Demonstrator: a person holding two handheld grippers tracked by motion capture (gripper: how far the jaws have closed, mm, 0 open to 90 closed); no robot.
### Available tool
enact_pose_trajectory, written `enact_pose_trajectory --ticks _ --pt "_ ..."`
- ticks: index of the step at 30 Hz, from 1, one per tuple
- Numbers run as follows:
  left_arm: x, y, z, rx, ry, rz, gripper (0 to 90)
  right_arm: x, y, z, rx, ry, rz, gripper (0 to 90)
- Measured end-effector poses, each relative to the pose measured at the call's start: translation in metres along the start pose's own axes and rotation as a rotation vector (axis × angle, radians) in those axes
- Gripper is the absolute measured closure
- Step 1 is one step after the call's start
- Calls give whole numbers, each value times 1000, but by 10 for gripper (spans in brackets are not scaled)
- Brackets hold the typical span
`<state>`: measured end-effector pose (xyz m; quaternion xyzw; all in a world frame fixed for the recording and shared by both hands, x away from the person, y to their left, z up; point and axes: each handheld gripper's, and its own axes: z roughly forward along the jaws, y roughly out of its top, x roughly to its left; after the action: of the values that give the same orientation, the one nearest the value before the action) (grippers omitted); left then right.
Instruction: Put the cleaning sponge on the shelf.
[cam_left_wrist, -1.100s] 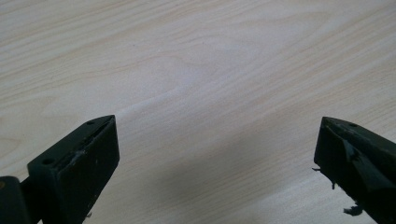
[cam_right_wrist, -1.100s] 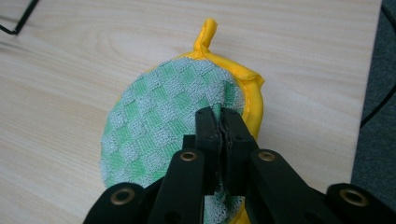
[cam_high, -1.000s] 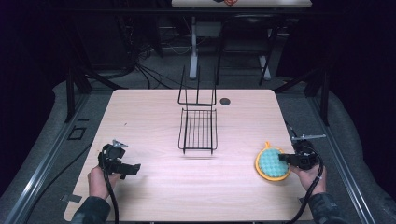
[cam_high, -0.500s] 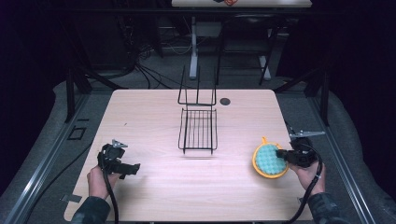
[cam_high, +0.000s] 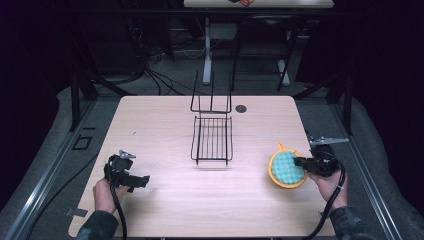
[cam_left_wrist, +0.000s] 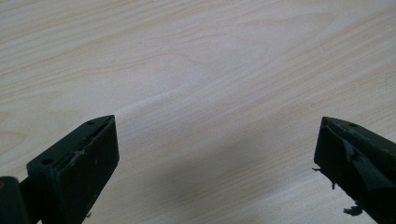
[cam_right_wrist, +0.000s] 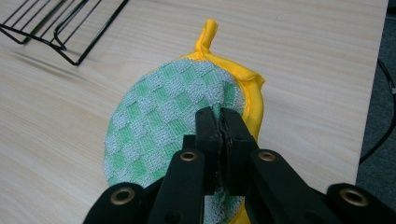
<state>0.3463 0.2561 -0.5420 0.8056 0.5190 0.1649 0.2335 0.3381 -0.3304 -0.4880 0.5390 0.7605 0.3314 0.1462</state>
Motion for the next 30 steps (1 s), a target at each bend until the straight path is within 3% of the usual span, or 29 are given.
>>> enact_pose_trajectory --ticks 10,30 --pt "2 -1 0 0 0 -7 1 15 13 -5 -36 19 -39 874" --pt "2 -1 0 -8 -10 -8 1 41 36 1 -29 53 -96 874"
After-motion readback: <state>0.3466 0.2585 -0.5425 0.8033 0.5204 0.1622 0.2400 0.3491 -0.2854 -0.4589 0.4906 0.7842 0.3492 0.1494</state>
